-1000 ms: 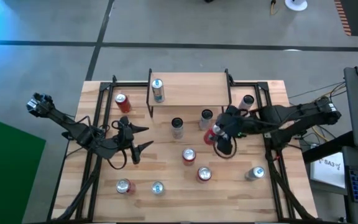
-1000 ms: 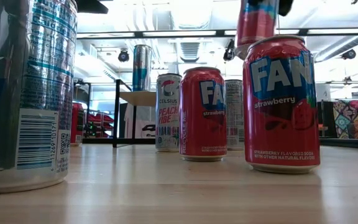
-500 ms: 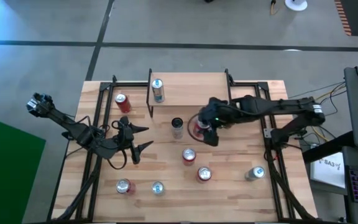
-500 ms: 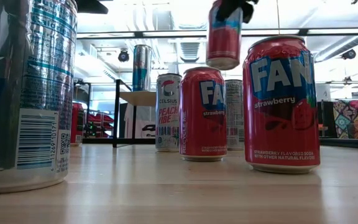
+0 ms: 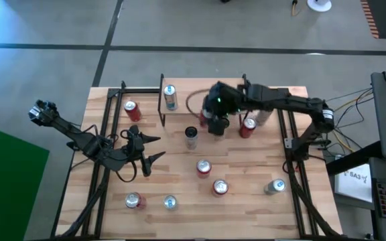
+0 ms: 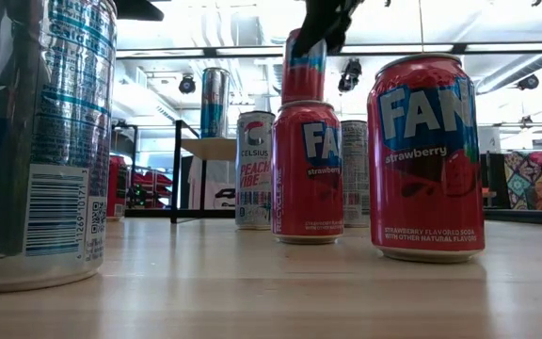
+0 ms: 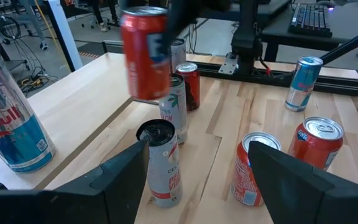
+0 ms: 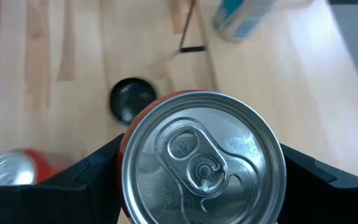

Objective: Place canned beverage on shelf
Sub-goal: Put the middle right red soda can on the shelf

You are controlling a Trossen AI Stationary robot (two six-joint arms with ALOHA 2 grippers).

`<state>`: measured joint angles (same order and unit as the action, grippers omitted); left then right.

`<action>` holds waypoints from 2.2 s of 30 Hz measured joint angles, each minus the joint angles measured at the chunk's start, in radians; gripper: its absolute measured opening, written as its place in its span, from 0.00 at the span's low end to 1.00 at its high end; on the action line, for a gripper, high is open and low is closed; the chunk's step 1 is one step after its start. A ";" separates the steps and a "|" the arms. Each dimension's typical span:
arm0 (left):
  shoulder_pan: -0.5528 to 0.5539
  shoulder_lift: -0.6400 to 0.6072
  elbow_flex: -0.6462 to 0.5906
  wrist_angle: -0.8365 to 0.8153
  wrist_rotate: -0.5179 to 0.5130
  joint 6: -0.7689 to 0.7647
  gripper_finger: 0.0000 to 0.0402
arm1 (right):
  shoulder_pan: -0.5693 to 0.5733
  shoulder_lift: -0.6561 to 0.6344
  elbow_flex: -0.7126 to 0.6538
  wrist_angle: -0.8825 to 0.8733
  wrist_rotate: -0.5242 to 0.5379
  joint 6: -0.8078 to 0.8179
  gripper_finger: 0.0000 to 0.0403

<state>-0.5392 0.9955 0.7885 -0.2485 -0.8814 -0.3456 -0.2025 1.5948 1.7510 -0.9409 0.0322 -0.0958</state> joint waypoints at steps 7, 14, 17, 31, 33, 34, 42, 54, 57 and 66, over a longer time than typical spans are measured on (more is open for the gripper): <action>0.000 0.000 0.000 -0.002 0.000 0.000 0.65 | -0.133 0.058 0.100 -0.039 -0.061 -0.036 0.71; 0.000 0.000 0.000 -0.002 0.000 0.000 0.65 | -0.225 0.101 0.156 -0.065 -0.118 -0.062 0.71; 0.000 0.000 0.000 -0.002 0.000 0.001 0.65 | -0.253 0.110 0.166 -0.065 -0.124 -0.071 0.71; 0.001 0.000 0.000 -0.002 0.000 0.000 0.65 | -0.363 0.119 0.168 -0.056 -0.119 -0.072 0.71; 0.001 0.000 0.000 -0.002 0.000 0.000 0.65 | -0.378 0.119 0.168 -0.053 -0.118 -0.071 0.71; 0.001 0.000 0.000 -0.002 0.000 0.000 0.65 | -0.386 0.119 0.168 -0.053 -0.118 -0.070 0.71; 0.000 0.000 0.000 -0.002 -0.003 0.000 0.65 | -0.441 0.121 0.167 -0.048 -0.118 -0.060 0.71; 0.001 0.000 0.000 -0.002 -0.027 0.001 0.65 | -0.464 0.121 0.166 0.022 -0.119 -0.060 0.71; 0.001 0.000 0.000 -0.002 -0.027 0.001 0.65 | -0.464 0.123 0.166 0.043 -0.119 -0.054 0.71; 0.001 0.000 0.000 -0.002 -0.027 0.001 0.65 | -0.480 0.151 0.171 0.041 -0.035 -0.045 0.71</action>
<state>-0.5385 0.9955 0.7883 -0.2508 -0.9089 -0.3450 -0.6820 1.7456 1.9221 -0.8997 -0.0033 -0.1407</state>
